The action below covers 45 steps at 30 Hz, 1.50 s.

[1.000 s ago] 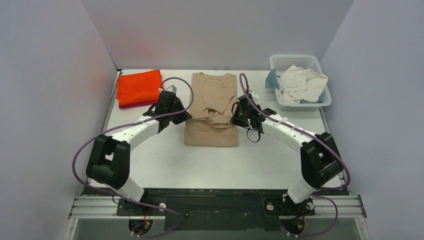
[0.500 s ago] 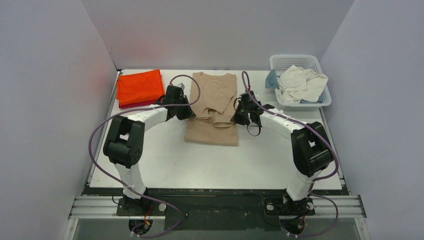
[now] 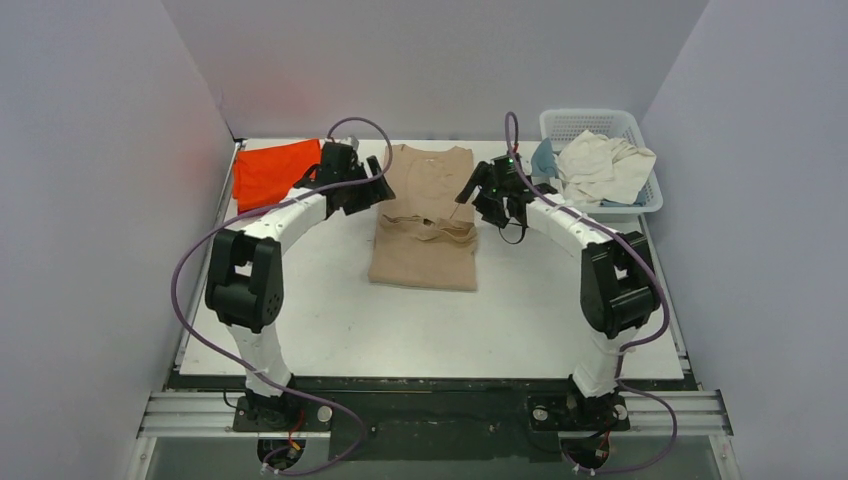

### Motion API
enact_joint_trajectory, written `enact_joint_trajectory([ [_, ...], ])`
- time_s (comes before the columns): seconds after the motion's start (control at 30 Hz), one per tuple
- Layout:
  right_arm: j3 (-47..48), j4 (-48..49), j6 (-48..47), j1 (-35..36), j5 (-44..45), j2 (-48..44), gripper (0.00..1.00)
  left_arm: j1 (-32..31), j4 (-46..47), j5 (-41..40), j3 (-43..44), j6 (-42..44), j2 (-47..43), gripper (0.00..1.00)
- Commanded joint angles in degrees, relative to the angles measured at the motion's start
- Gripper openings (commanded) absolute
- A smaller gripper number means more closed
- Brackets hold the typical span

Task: Fold and stack the t-shirts
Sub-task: Fold the folded rectangular tshirt in 1/3 of the way, then grab one side of the 2/3 rectangular tshirt with both arms

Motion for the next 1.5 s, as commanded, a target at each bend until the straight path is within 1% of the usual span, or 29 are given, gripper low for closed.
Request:
enact_joint_trajectory([
  [0.0,1.67,-3.14,-0.68,-0.55,2.45,-5.63,0.88,0.98,-3.61,-3.79,4.18,1.90,-4.87,0.84],
  [0.1,-4.00,-4.49,-2.23,-0.37,3.34,-9.82,0.92,0.96,-3.03,-5.03,-1.90,0.88,-9.74,0.85],
  [0.13,-5.44,-4.69,-2.57,-0.05,2.54,-11.73,0.92,0.92,-2.26,-5.04,-5.81,0.46,-12.29,0.86],
  [0.17,-8.79,-4.71,-3.04,0.23,2.11,-13.83,0.92,0.92,-2.00,-4.81,-7.76,-0.71,-13.58,0.86],
  [0.27,-14.54,-6.27,-4.89,3.17,1.37,-17.37,0.92,0.30,-0.54,-4.08,-18.23,-2.49,-18.93,0.87],
  [0.33,-17.90,-8.05,-5.14,5.58,3.63,-19.35,0.91,-0.54,0.17,-4.40,-23.78,-3.67,-21.26,0.88],
  [0.4,-20.13,-7.80,-5.03,7.33,4.47,-20.27,0.87,-1.18,1.39,-4.40,-28.24,-4.74,-22.74,0.88],
  [0.47,-20.77,-5.40,-5.44,8.09,2.03,-19.79,0.86,-1.51,2.70,-4.05,-31.36,-5.54,-23.19,0.88],
  [0.57,-18.95,-0.88,-6.99,9.23,-0.81,-16.76,0.84,-1.91,4.23,-3.61,-33.06,-6.12,-21.90,0.87],
  [0.67,-13.26,0.07,-9.29,9.95,-2.07,-12.03,0.84,-2.34,4.36,-3.50,-32.87,-6.01,-19.98,0.85],
  [0.8,-5.79,-0.62,-10.65,10.03,-1.41,-4.03,0.84,-2.84,4.61,-3.89,-32.96,-5.71,-17.54,0.82],
  [0.9,-1.49,-0.51,-11.17,9.59,-1.32,1.85,0.84,-2.91,4.42,-4.28,-33.19,-5.67,-15.82,0.73],
  [0.93,0.81,-0.55,-11.30,9.40,-0.92,3.71,0.84,-3.06,4.51,-4.23,-33.28,-5.67,-15.47,0.68],
  [0.97,1.97,-0.58,-11.32,8.88,0.33,4.76,0.84,-3.14,4.44,-4.20,-33.38,-5.67,-14.78,0.64],
  [1.0,4.71,-0.59,-11.40,8.51,0.88,6.66,0.84,-3.31,4.34,-4.19,-33.42,-5.76,-14.51,0.57],
  [1.03,6.42,-1.23,-11.37,7.51,2.23,7.77,0.84,-3.40,4.15,-4.18,-33.60,-5.76,-13.96,0.54],
  [1.07,9.75,-1.66,-11.61,6.91,2.93,10.07,0.84,-3.57,4.02,-4.23,-33.74,-5.80,-13.84,0.48],
  [1.17,17.62,-6.24,-12.24,4.20,5.20,13.40,0.84,-3.91,3.46,-4.50,-34.85,-5.83,-14.12,0.45],
  [1.23,17.70,-8.53,-13.86,3.66,5.62,12.39,0.84,-4.20,3.22,-5.08,-35.56,-5.83,-14.86,0.45],
  [1.33,12.95,-10.18,-14.94,4.29,6.49,5.51,0.85,-4.82,3.42,-5.33,-36.60,-6.14,-15.52,0.45],
  [1.4,6.88,-10.49,-13.89,4.81,6.60,0.17,0.85,-5.50,3.15,-5.52,-36.88,-6.19,-15.44,0.45],
  [1.43,1.96,-10.51,-12.92,5.07,6.61,-1.76,0.85,-5.86,2.95,-5.79,-36.96,-6.28,-15.42,0.42],
  [1.47,-0.71,-10.45,-12.22,5.66,6.32,-5.36,0.85,-5.99,2.42,-5.95,-37.21,-6.33,-15.44,0.40],
])
